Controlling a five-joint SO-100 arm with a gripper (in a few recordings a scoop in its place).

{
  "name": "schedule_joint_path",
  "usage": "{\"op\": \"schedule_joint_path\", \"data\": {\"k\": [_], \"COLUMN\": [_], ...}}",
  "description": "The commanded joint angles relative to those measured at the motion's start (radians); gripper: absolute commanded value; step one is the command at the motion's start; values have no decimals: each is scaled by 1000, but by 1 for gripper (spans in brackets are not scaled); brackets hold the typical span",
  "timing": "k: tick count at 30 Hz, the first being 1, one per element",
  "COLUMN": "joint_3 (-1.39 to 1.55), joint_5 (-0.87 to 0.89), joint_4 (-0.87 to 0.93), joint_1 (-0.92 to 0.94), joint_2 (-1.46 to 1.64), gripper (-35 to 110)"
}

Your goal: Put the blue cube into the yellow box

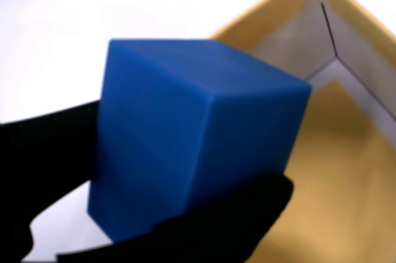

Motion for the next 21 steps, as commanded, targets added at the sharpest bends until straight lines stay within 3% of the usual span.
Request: {"op": "schedule_joint_path", "data": {"k": [1,16,21], "joint_3": [-75,-219,-238], "joint_5": [-25,-21,54], "joint_4": [-37,-32,-97], "joint_1": [40,83,89], "joint_2": [29,-97,-112], "gripper": [13,14,23]}}
